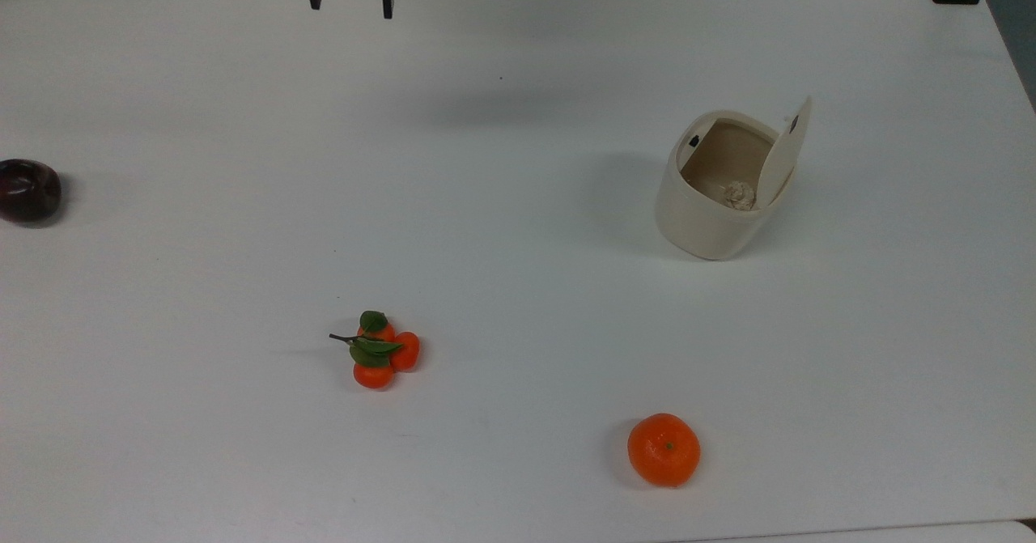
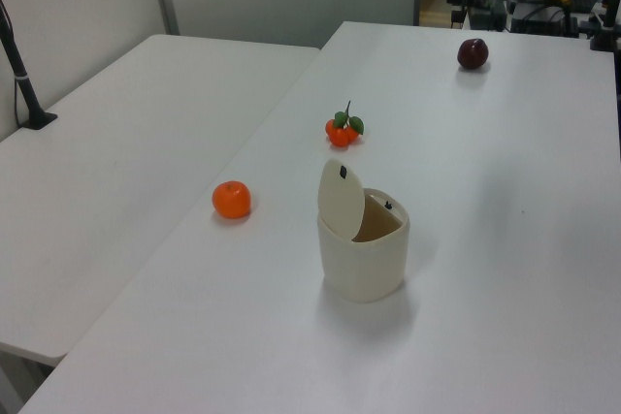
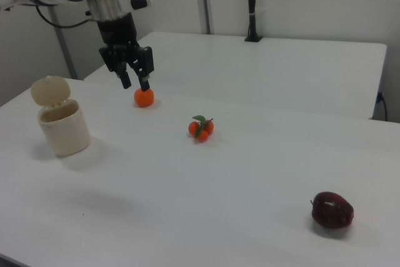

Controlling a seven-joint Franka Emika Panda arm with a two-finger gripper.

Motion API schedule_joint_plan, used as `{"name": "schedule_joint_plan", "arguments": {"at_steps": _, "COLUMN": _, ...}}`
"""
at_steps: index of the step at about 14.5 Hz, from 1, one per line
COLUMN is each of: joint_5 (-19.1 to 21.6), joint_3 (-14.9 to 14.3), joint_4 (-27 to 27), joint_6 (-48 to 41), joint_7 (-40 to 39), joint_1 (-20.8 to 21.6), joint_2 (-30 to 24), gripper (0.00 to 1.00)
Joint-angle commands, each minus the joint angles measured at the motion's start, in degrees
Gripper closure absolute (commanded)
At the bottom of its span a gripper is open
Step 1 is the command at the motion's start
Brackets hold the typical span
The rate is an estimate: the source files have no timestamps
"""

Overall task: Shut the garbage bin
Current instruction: 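Move the gripper from its start pose toward the cream bin, then lower the gripper onto the raised flip lid of the cream bin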

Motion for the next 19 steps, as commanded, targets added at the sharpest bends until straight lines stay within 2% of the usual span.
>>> {"name": "schedule_joint_plan", "arguments": {"at_steps": 1, "joint_5": -0.03, "joint_3": 0.16, "joint_4": -1.48, "joint_6": -0.82, "joint_7": 0.62, "joint_1": -0.1, "joint_2": -1.61, "gripper": 1.0}}
{"name": "schedule_joint_plan", "arguments": {"at_steps": 7, "joint_5": 1.28, "joint_3": 0.86, "joint_4": -1.3, "joint_6": 0.93, "joint_7": 0.71, "joint_1": 0.78, "joint_2": 0.23, "gripper": 1.0}}
{"name": "schedule_joint_plan", "arguments": {"at_steps": 11, "joint_5": 1.98, "joint_3": 0.95, "joint_4": -1.39, "joint_6": 12.78, "joint_7": 0.71, "joint_1": 6.22, "joint_2": 1.46, "gripper": 1.0}}
{"name": "schedule_joint_plan", "arguments": {"at_steps": 15, "joint_5": 6.02, "joint_3": 0.95, "joint_4": -1.48, "joint_6": 19.73, "joint_7": 0.36, "joint_1": 10.96, "joint_2": 2.0, "gripper": 1.0}}
{"name": "schedule_joint_plan", "arguments": {"at_steps": 19, "joint_5": 6.82, "joint_3": 1.13, "joint_4": -1.39, "joint_6": 24.4, "joint_7": -0.08, "joint_1": 16.5, "joint_2": 3.92, "gripper": 1.0}}
